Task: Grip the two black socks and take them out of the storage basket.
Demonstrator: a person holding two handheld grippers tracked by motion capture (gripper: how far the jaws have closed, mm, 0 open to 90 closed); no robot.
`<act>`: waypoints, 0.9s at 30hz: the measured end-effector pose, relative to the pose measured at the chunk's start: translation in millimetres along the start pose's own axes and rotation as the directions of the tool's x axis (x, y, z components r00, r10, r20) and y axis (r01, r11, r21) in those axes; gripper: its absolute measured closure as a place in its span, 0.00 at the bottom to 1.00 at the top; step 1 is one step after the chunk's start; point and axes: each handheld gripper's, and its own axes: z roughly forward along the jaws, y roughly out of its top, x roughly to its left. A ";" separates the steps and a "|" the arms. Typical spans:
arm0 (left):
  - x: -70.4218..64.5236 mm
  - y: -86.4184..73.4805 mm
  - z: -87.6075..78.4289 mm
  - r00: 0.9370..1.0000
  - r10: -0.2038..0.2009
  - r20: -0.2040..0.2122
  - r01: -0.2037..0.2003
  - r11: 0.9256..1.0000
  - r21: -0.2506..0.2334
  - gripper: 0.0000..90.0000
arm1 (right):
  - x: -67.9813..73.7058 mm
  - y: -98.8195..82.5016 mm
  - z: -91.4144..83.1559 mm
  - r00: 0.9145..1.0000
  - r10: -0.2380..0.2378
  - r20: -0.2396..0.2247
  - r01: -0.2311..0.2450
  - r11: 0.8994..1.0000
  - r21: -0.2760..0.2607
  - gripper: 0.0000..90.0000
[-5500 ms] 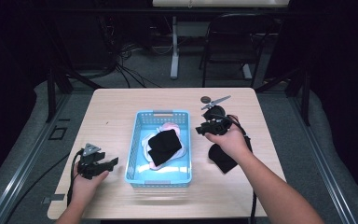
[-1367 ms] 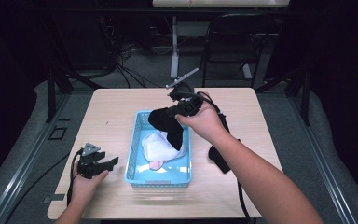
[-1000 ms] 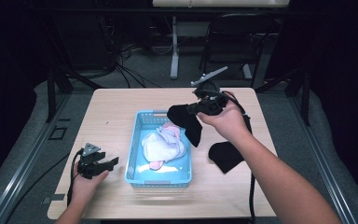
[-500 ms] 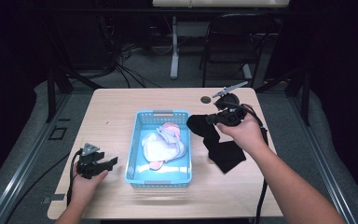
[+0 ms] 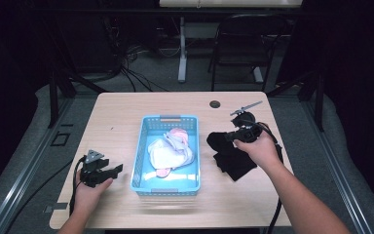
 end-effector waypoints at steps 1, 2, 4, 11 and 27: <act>0.0 -0.1 0.2 1.000 0.000 0.001 0.000 1.000 -0.001 0.38 | -4.0 -3.9 1.9 1.000 0.015 0.004 -0.015 1.000 0.001 0.96; -0.2 -0.1 0.1 1.000 -0.003 0.000 0.003 1.000 0.000 0.38 | -7.7 -7.3 4.0 1.000 0.027 0.009 -0.027 1.000 0.004 0.96; 0.0 -0.3 0.3 1.000 -0.005 0.002 0.005 1.000 -0.003 0.38 | -13.7 -13.2 7.7 0.999 0.037 0.023 -0.037 0.999 0.023 0.95; 0.4 -0.2 0.8 1.000 -0.002 0.001 0.002 1.000 0.001 0.38 | -33.9 -33.4 17.7 0.993 0.105 0.053 -0.106 0.994 0.024 0.95; 1.0 -0.7 0.5 1.000 -0.003 0.002 0.002 1.000 0.004 0.38 | -49.6 -50.8 15.7 0.979 0.190 0.070 -0.189 0.982 -0.022 0.76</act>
